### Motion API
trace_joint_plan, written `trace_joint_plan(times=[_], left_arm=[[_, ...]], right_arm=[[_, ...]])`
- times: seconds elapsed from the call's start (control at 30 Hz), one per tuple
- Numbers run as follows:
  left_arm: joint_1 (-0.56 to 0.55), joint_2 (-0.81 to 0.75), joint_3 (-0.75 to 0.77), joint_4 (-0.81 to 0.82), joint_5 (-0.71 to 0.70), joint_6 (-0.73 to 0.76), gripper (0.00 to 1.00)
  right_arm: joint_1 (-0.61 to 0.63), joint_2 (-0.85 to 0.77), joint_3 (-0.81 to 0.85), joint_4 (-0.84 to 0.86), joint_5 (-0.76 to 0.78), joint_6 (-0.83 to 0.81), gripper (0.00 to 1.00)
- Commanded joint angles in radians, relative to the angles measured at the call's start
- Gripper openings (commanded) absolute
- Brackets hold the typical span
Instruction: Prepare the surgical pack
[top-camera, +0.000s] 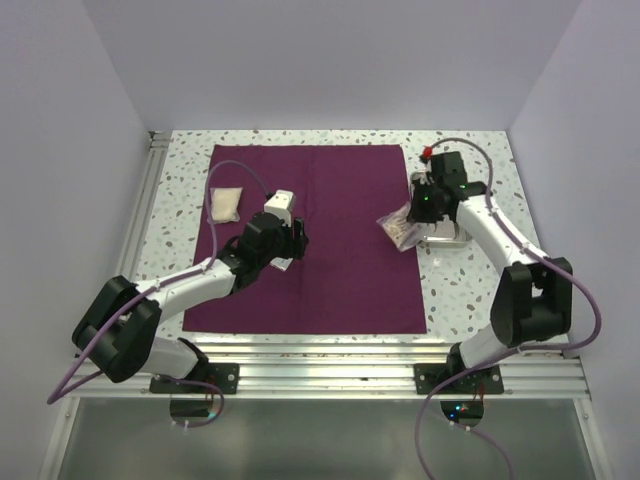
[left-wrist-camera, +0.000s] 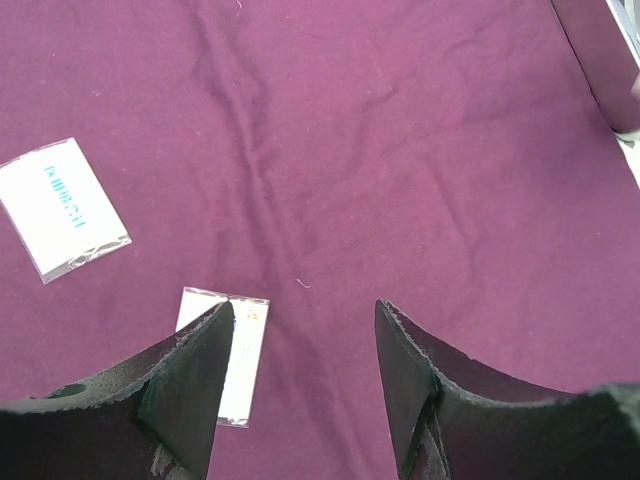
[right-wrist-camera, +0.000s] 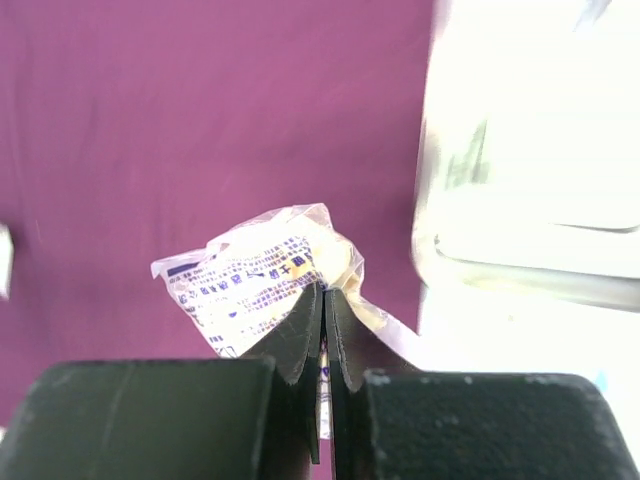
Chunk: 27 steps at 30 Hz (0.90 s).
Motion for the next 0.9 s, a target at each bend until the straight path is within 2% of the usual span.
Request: trace_joint_plan(times=[0.0,0.3,0.57,0.87], left_arm=[[0.001,-0.005,-0.003,0.055,0.005,-0.020,0.62],[0.002,-0.009,-0.008,0.058,-0.006,-0.018,0.62],[0.002,-0.012,-0.011,0.059,-0.006,-0.018,0.62],[0.002,-0.009,-0.011,0.059,-0.013,-0.018,0.62]], right_arm=[[-0.119,0.008,0.066,0.054,-0.076,0.066,0.00],[-0.284,0.190,0.187,0.094,-0.088,0.110,0.00],[-0.313,0.319,0.264,0.135,-0.064,0.141,0.00],[-0.324,0.444,0.336,0.212,-0.011,0.253,0.00]])
